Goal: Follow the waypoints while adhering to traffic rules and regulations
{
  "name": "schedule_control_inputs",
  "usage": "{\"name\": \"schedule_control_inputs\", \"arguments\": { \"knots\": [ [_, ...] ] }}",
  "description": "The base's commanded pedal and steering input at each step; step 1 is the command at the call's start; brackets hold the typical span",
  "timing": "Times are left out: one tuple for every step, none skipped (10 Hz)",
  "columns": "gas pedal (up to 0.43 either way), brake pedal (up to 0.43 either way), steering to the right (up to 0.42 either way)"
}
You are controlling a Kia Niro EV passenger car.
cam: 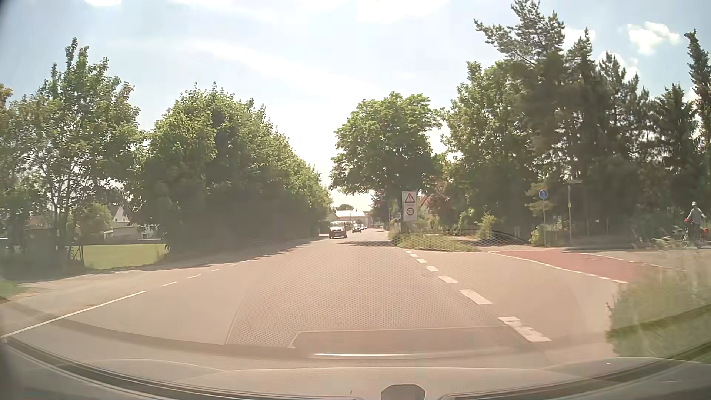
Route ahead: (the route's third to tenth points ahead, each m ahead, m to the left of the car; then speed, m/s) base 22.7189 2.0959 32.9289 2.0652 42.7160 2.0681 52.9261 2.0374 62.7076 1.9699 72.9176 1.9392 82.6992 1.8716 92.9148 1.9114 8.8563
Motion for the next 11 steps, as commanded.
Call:
{"name": "schedule_control_inputs", "arguments": {
  "knots": [
    [0.0, 0.03, 0.001],
    [0.0, 0.043, 0.0],
    [0.0, 0.049, 0.0],
    [0.0, 0.055, -0.001],
    [0.0, 0.055, -0.001],
    [0.0, 0.055, -0.003],
    [0.0, 0.061, -0.004],
    [0.0, 0.067, -0.006],
    [0.0, 0.073, -0.008],
    [0.0, 0.073, -0.008],
    [0.0, 0.073, -0.009]
  ]
}}
